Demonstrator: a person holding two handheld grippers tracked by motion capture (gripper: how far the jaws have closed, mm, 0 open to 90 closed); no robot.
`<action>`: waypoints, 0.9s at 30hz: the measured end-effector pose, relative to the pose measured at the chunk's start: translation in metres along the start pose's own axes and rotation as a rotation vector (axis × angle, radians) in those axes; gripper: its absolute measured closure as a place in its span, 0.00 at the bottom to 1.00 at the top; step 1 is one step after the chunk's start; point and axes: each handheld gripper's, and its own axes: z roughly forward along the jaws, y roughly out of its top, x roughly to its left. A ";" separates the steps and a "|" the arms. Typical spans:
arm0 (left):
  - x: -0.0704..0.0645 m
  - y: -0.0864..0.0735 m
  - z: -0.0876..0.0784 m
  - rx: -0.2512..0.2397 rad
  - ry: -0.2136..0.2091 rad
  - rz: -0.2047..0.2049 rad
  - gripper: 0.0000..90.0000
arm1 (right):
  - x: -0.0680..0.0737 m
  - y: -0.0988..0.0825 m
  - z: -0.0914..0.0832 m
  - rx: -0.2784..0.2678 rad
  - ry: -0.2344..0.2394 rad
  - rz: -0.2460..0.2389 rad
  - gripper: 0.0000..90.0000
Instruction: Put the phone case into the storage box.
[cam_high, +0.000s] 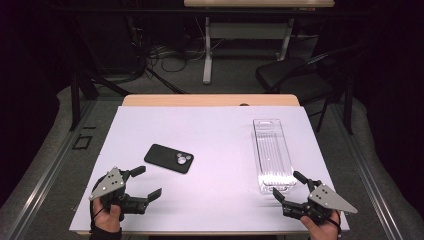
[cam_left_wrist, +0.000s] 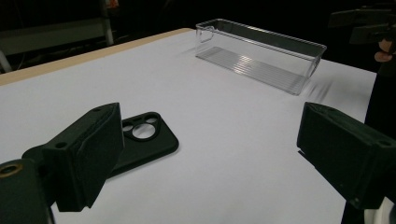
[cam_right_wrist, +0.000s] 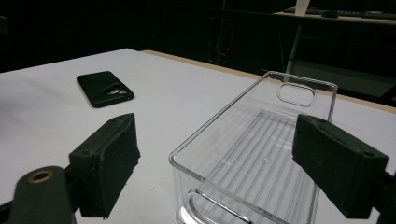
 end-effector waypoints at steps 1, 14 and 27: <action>0.000 0.000 0.000 0.000 0.000 0.000 0.09 | 0.000 0.000 0.000 0.000 0.000 0.000 0.15; 0.002 0.002 0.004 0.046 0.016 -0.067 0.06 | 0.002 0.000 0.008 0.023 0.016 -0.028 0.15; 0.014 0.029 0.019 0.125 0.023 -0.161 0.01 | 0.006 0.000 0.007 0.035 0.012 -0.045 0.15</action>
